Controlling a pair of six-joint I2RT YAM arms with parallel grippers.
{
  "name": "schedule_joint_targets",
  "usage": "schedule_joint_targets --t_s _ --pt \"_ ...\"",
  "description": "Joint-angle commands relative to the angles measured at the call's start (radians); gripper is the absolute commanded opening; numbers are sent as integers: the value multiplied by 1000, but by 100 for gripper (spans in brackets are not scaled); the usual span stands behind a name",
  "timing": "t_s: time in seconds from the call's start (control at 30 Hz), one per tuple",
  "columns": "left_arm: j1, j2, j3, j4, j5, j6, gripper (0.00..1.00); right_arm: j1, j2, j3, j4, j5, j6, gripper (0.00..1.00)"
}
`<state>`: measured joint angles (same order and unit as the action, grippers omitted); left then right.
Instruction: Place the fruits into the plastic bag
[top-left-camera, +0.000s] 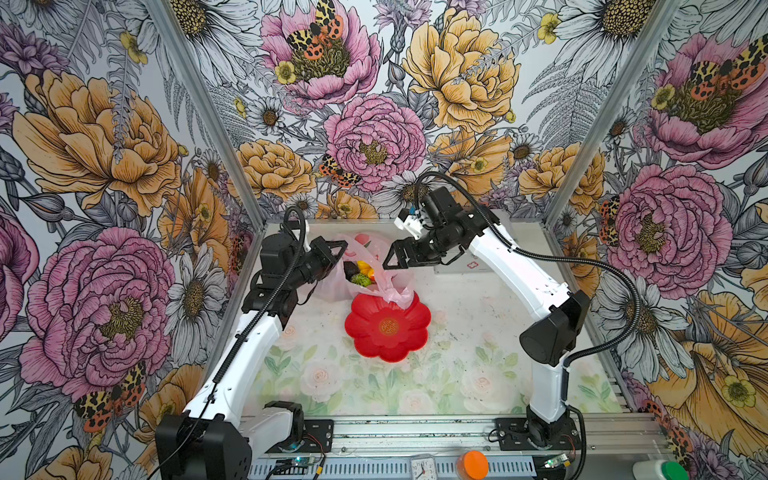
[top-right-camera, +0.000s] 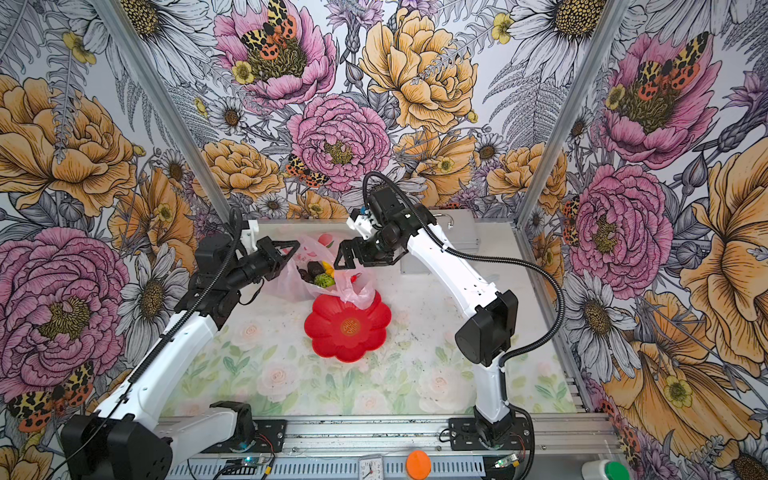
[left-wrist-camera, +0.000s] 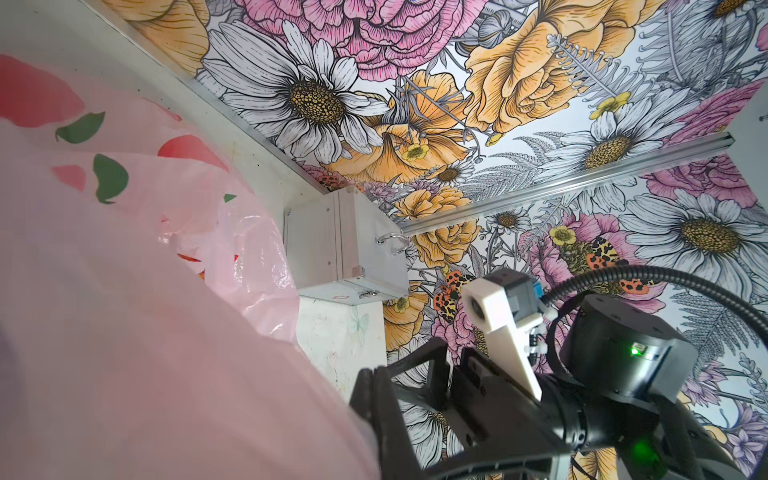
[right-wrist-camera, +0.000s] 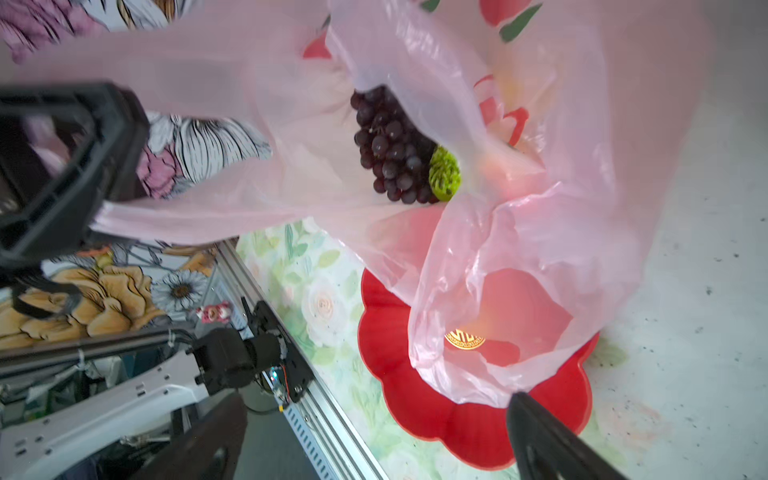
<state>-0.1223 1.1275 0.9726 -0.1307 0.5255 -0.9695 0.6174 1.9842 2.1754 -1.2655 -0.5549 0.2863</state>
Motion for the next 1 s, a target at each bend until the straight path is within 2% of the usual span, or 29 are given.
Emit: schedule_joint_targets --t_s 0.0,0.23,0.37,0.63,0.97 --pt "-6 -10 10 6 4 20 0 35 44 29 -138 8 -123 100" --pt "-5 -16 9 -5 4 23 0 92 170 122 -136 11 -137 93" --pt "-1 -20 10 -14 3 28 0 104 212 151 -146 60 -137 89" --pt "-1 -20 6 -13 0 26 0 102 218 157 -173 190 -153 84" --pt "1 -15 8 -8 1 24 0 104 231 128 -193 247 -169 78"
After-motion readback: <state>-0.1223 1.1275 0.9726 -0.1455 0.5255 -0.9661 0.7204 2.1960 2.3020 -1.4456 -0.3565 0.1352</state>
